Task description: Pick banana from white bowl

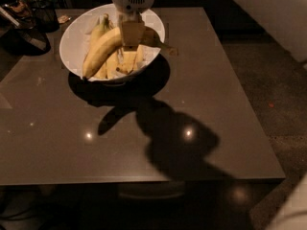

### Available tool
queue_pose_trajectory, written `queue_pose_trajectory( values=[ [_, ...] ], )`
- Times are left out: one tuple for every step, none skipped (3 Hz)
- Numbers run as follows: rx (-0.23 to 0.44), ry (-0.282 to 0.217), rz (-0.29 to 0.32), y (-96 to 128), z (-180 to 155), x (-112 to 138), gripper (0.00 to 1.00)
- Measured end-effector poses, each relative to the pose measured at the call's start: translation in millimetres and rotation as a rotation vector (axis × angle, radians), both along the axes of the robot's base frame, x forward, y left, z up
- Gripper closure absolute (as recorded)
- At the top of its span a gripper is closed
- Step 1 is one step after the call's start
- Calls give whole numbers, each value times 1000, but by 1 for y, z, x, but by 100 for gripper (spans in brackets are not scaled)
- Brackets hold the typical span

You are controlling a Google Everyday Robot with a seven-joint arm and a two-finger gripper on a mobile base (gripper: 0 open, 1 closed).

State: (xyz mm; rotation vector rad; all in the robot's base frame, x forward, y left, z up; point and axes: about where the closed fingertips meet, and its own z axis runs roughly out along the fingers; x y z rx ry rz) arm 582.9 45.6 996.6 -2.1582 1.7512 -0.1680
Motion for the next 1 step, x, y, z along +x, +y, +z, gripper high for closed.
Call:
queue_pose_trajectory(
  values=[
    [26, 10, -7, -2, 1, -22, 100]
  ],
)
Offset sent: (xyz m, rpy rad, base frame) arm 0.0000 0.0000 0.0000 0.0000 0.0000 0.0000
